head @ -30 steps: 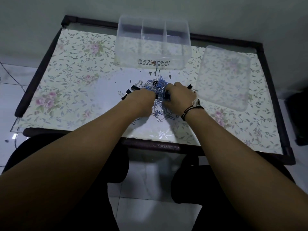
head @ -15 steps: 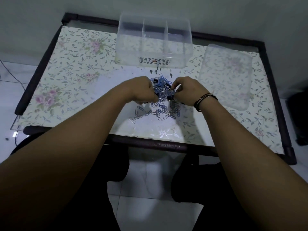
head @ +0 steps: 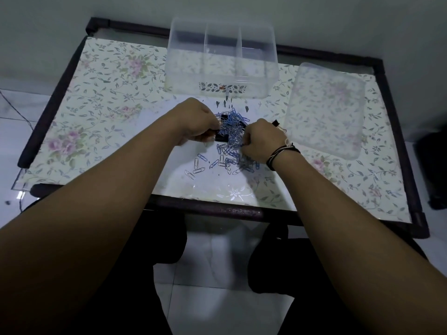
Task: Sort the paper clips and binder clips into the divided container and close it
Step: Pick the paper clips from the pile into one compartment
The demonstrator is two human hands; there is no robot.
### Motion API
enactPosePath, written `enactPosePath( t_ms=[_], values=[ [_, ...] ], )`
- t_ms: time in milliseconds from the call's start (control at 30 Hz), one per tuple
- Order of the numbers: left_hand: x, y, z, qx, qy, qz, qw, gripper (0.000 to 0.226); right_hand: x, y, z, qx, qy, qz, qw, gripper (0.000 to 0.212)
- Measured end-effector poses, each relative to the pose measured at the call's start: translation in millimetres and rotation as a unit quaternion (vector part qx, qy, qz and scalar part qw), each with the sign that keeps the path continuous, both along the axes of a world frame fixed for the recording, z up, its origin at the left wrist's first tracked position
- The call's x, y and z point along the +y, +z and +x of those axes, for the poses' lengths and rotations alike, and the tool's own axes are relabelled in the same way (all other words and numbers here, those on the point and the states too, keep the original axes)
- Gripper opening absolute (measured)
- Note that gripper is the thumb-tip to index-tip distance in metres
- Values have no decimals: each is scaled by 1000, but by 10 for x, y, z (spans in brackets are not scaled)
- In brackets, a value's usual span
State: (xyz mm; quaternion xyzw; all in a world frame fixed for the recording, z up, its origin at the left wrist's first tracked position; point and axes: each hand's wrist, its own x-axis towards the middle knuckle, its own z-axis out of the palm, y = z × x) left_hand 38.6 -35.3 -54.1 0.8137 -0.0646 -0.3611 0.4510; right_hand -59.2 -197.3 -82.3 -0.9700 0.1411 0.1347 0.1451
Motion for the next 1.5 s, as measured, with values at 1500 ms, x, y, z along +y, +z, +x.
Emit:
enactPosePath(
  t_ms=[1500],
  values=[
    [-86,51,-87,-80,-36,40,995,25,-431,498,-102,-14,-53,288,956,31]
  ],
)
